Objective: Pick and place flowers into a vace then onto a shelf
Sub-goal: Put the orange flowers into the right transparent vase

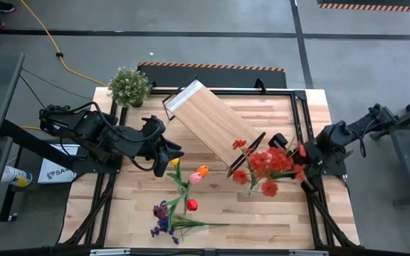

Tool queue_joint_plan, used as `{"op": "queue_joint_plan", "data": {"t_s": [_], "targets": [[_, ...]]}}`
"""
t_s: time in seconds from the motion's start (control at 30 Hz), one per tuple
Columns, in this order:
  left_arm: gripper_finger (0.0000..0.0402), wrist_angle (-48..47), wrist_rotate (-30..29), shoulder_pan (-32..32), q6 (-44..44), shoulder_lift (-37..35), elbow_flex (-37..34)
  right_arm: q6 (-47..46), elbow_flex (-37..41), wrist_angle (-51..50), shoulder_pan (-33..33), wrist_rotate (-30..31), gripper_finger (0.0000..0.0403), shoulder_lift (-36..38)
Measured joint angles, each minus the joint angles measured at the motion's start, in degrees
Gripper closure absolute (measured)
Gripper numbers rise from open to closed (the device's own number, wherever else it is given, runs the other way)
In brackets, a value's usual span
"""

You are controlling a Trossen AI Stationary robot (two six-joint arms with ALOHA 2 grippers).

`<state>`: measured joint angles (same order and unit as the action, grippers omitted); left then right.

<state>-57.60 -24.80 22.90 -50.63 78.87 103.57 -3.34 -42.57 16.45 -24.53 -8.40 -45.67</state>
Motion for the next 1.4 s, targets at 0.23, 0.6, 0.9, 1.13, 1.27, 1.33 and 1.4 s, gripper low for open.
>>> {"op": "queue_joint_plan", "data": {"t_s": [0.23,0.6,0.9,1.13,1.27,1.33,1.4], "targets": [[0.0245,-1.5,0.3,0.0,0.0,0.0,0.0,4.0,0.0,0.1,-7.2,11.2,0.0403,-3.2],[0.0245,-1.8,1.9,0.0,0.0,0.0,0.0,6.4,0.0,-0.4,-12.5,25.8,0.0403,-6.5],[0.0245,-2.6,3.2,0.0,0.0,0.0,0.0,3.1,0.0,-6.3,-14.1,32.3,0.0403,-6.5],[0.0245,-2.6,3.4,0.0,0.0,0.0,0.0,-0.3,0.0,-10.4,-14.3,35.3,0.0403,-6.5],[0.0245,-2.6,3.4,0.0,0.1,0.0,0.0,-0.7,0.0,-11.3,-14.3,36.7,0.0403,-6.5],[0.0245,-2.6,3.4,0.0,0.8,0.0,0.0,-0.7,0.0,-11.3,-14.3,37.3,0.0403,-6.8],[0.0245,-2.6,3.4,0.0,1.3,0.0,0.0,-0.7,0.0,-11.3,-14.3,37.6,0.0403,-7.4]]}}
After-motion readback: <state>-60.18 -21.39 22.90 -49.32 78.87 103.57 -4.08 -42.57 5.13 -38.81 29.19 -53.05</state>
